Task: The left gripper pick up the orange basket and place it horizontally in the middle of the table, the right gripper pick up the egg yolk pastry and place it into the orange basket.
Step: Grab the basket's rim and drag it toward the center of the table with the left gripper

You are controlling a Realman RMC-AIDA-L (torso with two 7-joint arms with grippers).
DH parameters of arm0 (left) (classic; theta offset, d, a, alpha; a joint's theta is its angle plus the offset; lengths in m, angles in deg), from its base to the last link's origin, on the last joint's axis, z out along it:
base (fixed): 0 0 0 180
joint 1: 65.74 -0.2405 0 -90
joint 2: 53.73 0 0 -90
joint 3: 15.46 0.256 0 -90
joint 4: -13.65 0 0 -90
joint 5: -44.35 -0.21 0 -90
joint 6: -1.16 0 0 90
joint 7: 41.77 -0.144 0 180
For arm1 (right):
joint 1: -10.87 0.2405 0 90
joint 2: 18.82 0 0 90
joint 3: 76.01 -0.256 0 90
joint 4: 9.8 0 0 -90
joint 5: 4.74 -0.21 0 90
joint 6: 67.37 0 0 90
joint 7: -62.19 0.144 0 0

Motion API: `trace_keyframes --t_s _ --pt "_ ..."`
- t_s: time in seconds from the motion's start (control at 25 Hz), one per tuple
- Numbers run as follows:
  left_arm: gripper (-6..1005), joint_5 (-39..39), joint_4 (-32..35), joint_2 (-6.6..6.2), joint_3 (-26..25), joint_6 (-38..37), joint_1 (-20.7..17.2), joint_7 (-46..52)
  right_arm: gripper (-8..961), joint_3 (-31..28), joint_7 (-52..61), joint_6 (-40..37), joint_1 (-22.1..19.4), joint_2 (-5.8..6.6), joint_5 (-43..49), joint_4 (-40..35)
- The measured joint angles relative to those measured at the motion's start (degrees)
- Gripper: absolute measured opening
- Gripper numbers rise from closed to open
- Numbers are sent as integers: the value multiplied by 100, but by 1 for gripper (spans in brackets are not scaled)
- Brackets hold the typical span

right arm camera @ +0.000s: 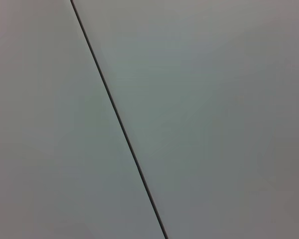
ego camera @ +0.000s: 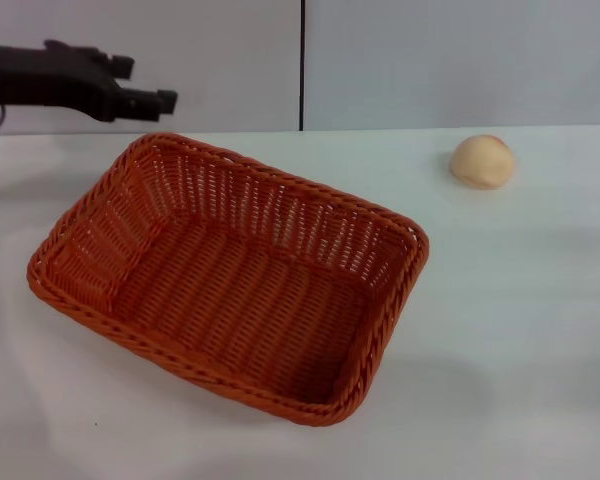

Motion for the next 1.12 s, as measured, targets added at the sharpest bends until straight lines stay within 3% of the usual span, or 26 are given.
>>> trace_keyframes --t_s 0.2,1.12 --pt "785 -33 -296 7 396 411 -10 -11 627 0 0 0 -17 -4 0 7" --pt "751 -521 -862 30 891 1093 5 -56 627 0 10 -34 -9 -7 0 138"
